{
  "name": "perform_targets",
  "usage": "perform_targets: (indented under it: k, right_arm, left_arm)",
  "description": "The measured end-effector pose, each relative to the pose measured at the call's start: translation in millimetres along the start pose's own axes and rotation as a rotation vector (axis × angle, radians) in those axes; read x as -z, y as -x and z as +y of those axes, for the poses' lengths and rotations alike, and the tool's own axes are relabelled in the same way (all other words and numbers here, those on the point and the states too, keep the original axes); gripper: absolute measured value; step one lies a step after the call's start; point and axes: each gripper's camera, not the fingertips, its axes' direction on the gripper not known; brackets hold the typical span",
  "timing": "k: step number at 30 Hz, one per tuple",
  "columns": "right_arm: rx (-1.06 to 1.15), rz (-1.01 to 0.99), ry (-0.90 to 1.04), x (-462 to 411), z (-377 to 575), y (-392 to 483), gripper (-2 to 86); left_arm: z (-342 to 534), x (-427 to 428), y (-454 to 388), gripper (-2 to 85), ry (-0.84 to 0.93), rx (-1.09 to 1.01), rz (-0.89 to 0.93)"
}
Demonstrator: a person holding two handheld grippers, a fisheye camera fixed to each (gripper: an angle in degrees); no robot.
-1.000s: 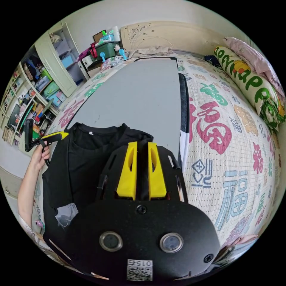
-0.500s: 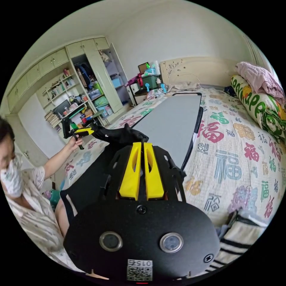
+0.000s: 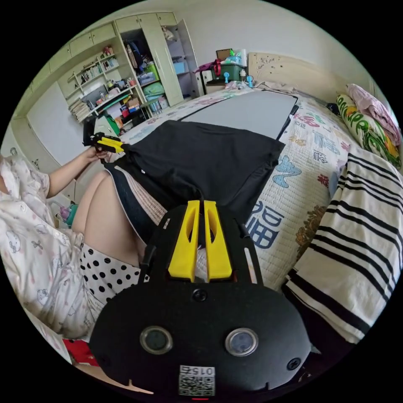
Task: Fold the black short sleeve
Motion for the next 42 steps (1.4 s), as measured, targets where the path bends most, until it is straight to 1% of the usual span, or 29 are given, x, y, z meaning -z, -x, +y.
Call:
perform_targets:
  k: [2, 4, 6, 8, 10, 11, 12, 14, 15, 17, 19, 22, 24, 26, 28, 30, 31, 35, 38, 39, 41, 42]
  right_arm:
    - [-0.008, -0.032, 0.096, 10.8, -7.1, -5.1, 4.5]
    - [-0.050, -0.066, 0.061, 30.5, -8.0, -18.3, 4.9]
    - [-0.112, -0.096, 0.000, 52.0, -8.9, -40.2, 5.0]
    - [-0.244, -0.177, -0.097, 75.3, -14.4, -82.3, 5.1]
    - [-0.320, -0.238, -0.176, 86.5, -23.5, -113.1, 6.0]
    - [-0.346, -0.243, -0.210, 89.3, -33.9, -129.2, 8.0]
    - [-0.355, -0.236, -0.218, 88.9, -41.0, -136.7, 8.9]
    - [-0.393, -0.204, -0.185, 80.2, -76.3, -165.8, 12.8]
    - [-0.392, -0.204, -0.172, 77.8, -86.3, -172.4, 12.9]
    - [-0.416, -0.239, -0.152, 68.7, -123.9, -200.5, 13.4]
    - [-0.477, -0.288, -0.154, 58.7, -145.4, -227.4, 13.8]
    - [-0.583, -0.365, -0.115, 34.8, -168.5, -270.4, 13.2]
    - [-0.589, -0.396, -0.080, 25.5, -180.1, -282.9, 10.4]
    - [-0.552, -0.376, -0.037, 22.6, -194.2, -286.4, 4.6]
    - [-0.520, -0.351, -0.050, 30.9, -201.0, -287.6, 2.2]
    - [-0.519, -0.346, -0.079, 41.7, -204.7, -292.6, 1.2]
    - [-0.532, -0.338, -0.101, 48.7, -206.5, -297.6, 0.8]
    - [-0.624, -0.345, -0.183, 58.8, -219.7, -319.5, 0.0]
    - [-0.734, -0.349, -0.275, 56.7, -227.2, -336.6, -0.1]
    - [-0.741, -0.343, -0.278, 54.0, -229.3, -338.7, -0.1]
    - [-0.756, -0.246, -0.233, 44.3, -233.0, -338.0, 0.1]
    - [-0.753, -0.225, -0.227, 44.1, -232.3, -335.1, 0.2]
  left_arm:
    - [3.4, 7.7, -3.6, 4.2, 0.035, -0.006, 0.028]
    - [13.7, 27.0, -4.3, 4.9, -0.014, -0.008, 0.066]
    - [27.8, 56.9, 7.3, 5.3, -0.094, 0.048, 0.047]
    - [34.5, 73.1, 26.3, 5.6, -0.134, 0.138, -0.011]
    - [37.2, 80.7, 50.4, 6.4, -0.167, 0.241, -0.059]
    - [36.8, 80.7, 67.4, 7.2, -0.190, 0.297, -0.071]
    - [34.8, 76.5, 86.5, 8.2, -0.205, 0.359, -0.072]
    - [29.1, 62.9, 120.4, 9.2, -0.181, 0.478, -0.082]
    - [24.7, 52.0, 144.2, 9.8, -0.151, 0.551, -0.086]
    - [19.2, 37.4, 178.1, 11.0, -0.141, 0.639, -0.082]
    - [13.7, 23.9, 216.6, 12.4, -0.184, 0.733, -0.072]
    - [2.4, 12.3, 241.7, 12.3, -0.185, 0.758, -0.079]
    - [-7.2, -3.5, 262.4, 6.8, -0.085, 0.784, -0.079]
    - [-11.9, -9.8, 272.5, 1.6, -0.039, 0.777, -0.042]
    - [-14.7, -2.6, 275.6, 0.2, -0.059, 0.755, -0.041]
    - [-14.6, 18.4, 283.2, -0.4, -0.136, 0.754, -0.031]
    - [-15.1, 29.6, 288.7, -0.6, -0.172, 0.761, -0.037]
    - [-33.3, 47.7, 304.7, -0.7, -0.225, 0.763, -0.088]
    - [-51.8, 54.6, 321.2, -0.4, -0.305, 0.818, -0.111]
    - [-57.0, 55.1, 326.9, 0.1, -0.321, 0.865, -0.149]
    - [-61.6, 59.3, 330.5, 1.8, -0.327, 0.936, -0.224]
    - [-65.2, 64.6, 327.4, 3.6, -0.342, 0.952, -0.213]
